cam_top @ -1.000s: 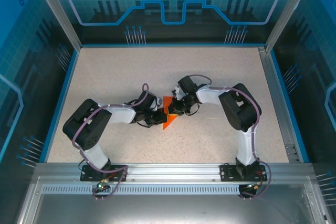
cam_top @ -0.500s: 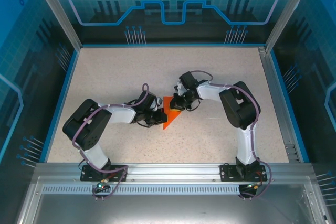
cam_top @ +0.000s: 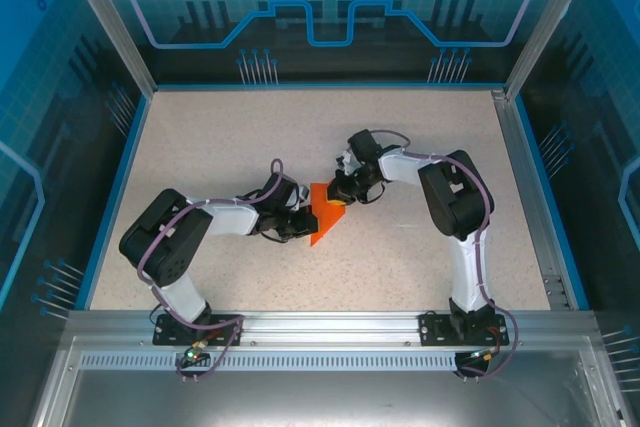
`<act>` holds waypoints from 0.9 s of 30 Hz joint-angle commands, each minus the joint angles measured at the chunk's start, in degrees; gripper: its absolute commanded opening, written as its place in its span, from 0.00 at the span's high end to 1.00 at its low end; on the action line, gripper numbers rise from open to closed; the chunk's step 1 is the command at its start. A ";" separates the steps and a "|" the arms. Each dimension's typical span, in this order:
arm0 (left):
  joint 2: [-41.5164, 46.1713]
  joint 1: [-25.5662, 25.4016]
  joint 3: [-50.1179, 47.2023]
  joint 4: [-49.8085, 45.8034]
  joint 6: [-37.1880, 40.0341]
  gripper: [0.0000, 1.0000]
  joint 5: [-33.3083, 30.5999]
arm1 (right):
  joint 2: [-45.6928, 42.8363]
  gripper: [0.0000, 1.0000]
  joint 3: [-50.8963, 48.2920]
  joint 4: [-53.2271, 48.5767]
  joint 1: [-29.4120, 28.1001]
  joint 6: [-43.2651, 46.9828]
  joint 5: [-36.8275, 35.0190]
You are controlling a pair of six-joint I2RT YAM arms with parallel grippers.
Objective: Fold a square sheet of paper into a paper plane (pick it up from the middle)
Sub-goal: Fourth fold the wing at the center of the table.
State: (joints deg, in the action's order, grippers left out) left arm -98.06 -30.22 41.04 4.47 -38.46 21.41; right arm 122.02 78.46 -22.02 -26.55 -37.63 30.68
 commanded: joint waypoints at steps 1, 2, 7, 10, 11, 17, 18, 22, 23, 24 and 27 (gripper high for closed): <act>-2.66 0.07 -4.30 -13.48 2.16 1.00 -6.90 | 3.59 0.92 3.21 1.82 4.39 0.79 -9.47; -2.53 0.15 -4.21 -13.52 2.24 1.00 -6.99 | 3.95 0.92 3.84 1.32 4.48 0.80 -9.75; -2.73 0.15 -4.30 -13.52 2.26 1.00 -7.03 | 5.88 0.92 6.32 0.07 5.68 0.36 -10.30; -2.69 0.03 -4.43 -13.44 2.25 1.00 -7.08 | 6.88 0.92 7.46 -0.38 6.43 0.02 -10.71; -2.75 0.08 -4.47 -13.41 2.23 1.00 -7.04 | 7.30 0.92 7.88 -0.64 6.73 -0.08 -10.78; -2.83 0.14 -4.56 -13.40 2.25 1.00 -6.98 | 8.48 0.92 10.58 -2.38 7.64 0.18 -10.80; -2.84 0.09 -4.61 -13.35 2.25 1.00 -6.91 | 8.63 0.92 11.17 -2.86 7.81 0.19 -10.94; -2.94 0.15 -4.56 -13.52 2.50 1.00 -6.85 | 8.90 0.92 12.68 -3.90 8.09 0.27 -11.11; -2.93 0.15 -4.56 -13.46 2.52 1.00 -6.88 | 9.07 0.92 13.02 -3.98 8.13 0.36 -11.11; -3.05 0.12 -4.55 -13.41 2.44 1.00 -6.90 | 9.28 0.92 13.32 -4.17 8.09 0.36 -11.11; -2.93 0.11 -4.72 -13.26 2.29 1.00 -6.91 | 9.83 0.93 14.32 -5.12 8.09 0.71 -11.30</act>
State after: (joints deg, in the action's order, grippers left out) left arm -97.91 -30.22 40.75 5.30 -37.54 20.25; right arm 128.88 91.15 -28.45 -21.34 -37.45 28.95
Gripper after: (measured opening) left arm 0.050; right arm 0.078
